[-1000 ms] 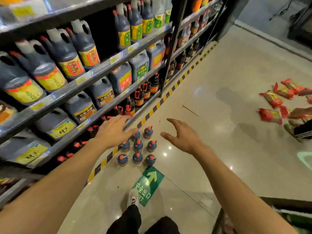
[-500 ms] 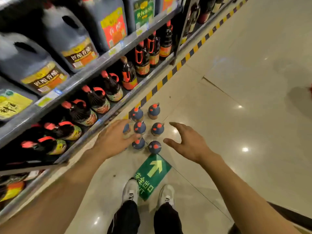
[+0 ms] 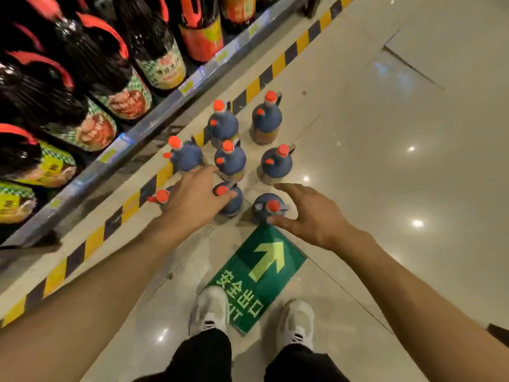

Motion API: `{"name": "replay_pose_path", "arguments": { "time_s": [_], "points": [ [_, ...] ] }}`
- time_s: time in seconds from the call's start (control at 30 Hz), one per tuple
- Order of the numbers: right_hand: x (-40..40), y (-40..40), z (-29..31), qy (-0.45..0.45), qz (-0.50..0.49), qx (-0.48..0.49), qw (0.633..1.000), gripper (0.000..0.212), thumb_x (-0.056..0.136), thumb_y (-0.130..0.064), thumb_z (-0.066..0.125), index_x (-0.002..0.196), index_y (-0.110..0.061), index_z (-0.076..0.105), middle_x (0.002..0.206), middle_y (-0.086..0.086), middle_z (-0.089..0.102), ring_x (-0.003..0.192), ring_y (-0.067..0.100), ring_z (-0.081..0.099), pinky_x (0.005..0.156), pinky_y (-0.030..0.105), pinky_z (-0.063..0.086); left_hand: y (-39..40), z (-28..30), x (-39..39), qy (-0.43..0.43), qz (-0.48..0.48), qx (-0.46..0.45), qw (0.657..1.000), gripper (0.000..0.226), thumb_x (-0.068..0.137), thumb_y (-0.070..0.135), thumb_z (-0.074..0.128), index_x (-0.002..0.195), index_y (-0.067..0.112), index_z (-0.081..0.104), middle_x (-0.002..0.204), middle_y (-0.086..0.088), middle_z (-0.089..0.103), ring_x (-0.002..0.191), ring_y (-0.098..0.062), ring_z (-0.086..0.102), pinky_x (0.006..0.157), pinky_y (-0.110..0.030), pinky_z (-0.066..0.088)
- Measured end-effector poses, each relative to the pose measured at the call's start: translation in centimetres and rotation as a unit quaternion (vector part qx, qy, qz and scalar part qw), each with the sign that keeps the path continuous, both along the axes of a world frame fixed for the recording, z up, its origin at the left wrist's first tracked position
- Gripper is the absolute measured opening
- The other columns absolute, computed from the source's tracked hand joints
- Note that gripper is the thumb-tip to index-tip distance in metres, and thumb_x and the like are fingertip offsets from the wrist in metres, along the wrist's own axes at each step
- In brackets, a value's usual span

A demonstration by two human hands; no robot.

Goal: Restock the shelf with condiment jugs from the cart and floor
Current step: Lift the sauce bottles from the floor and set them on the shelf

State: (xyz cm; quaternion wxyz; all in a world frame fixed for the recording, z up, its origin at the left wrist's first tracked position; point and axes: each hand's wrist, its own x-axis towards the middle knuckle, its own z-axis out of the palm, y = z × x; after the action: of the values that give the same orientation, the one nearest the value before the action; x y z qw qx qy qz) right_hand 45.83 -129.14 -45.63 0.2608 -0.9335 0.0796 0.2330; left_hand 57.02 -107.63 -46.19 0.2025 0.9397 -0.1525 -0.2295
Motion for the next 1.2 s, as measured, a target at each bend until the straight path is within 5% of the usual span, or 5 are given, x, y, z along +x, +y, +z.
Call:
{"name": "replay_pose_path", "arguments": {
  "time_s": [0.37, 0.53, 0.73, 1.03, 1.2],
  "points": [
    [0.6, -0.5, -12.0, -0.078, -0.004, 0.077, 0.994, 0.041, 0.082, -0.038, 0.078, 0.119, -0.028, 0.064, 0.116, -0.005, 0.067, 0.103, 0.02, 0.06, 0.089, 0.045, 0.053, -0.6, -12.3, -0.1, -0.152, -0.054, 0.054, 0.985, 0.039, 0.077, 0.043, 0.08, 0.087, 0.016, 0.054, 0.089, -0.009, 0.066, 0.086, -0.036, 0.063, 0.067, -0.041, 0.049],
    [0.7, -1.2, -13.1, -0.129, 0.004, 0.074, 0.989, 0.035, 0.082, -0.048, 0.073, 0.11, -0.029, 0.066, 0.104, -0.005, 0.07, 0.093, 0.022, 0.062, 0.079, 0.048, 0.053, -0.5, -11.6, 0.7, -0.154, -0.105, 0.028, 0.982, 0.027, 0.079, 0.033, 0.08, 0.085, 0.014, 0.062, 0.08, -0.004, 0.064, 0.075, -0.023, 0.053, 0.063, -0.032, 0.035],
    [1.4, -2.2, -12.8, -0.157, 0.01, 0.054, 0.986, 0.022, 0.086, -0.034, 0.076, 0.101, -0.025, 0.063, 0.095, -0.004, 0.066, 0.086, 0.022, 0.059, 0.08, 0.047, 0.052, -0.1, -10.7, 3.1, -0.105, -0.272, 0.017, 0.956, 0.026, 0.073, 0.035, 0.082, 0.091, 0.018, 0.072, 0.076, -0.002, 0.067, 0.074, -0.019, 0.058, 0.066, -0.041, 0.048],
    [1.3, -3.4, -13.3, -0.167, -0.043, 0.11, 0.979, 0.028, 0.088, -0.031, 0.075, 0.112, -0.019, 0.067, 0.105, -0.001, 0.069, 0.096, 0.019, 0.062, 0.089, 0.045, 0.053, -0.5, -10.0, 4.3, -0.084, -0.346, -0.032, 0.934, 0.016, 0.076, 0.026, 0.081, 0.091, 0.023, 0.077, 0.065, 0.01, 0.063, 0.069, -0.001, 0.057, 0.063, -0.011, 0.036],
    [1.1, -3.4, -14.1, -0.185, -0.054, 0.133, 0.972, 0.032, 0.086, -0.032, 0.076, 0.114, -0.02, 0.067, 0.106, -0.001, 0.069, 0.098, 0.02, 0.062, 0.089, 0.045, 0.053, -1.0, -10.8, 3.6, -0.086, -0.336, -0.075, 0.935, 0.021, 0.074, 0.03, 0.083, 0.094, 0.027, 0.077, 0.066, 0.008, 0.067, 0.063, -0.003, 0.057, 0.058, -0.025, 0.044]
  ]
}}
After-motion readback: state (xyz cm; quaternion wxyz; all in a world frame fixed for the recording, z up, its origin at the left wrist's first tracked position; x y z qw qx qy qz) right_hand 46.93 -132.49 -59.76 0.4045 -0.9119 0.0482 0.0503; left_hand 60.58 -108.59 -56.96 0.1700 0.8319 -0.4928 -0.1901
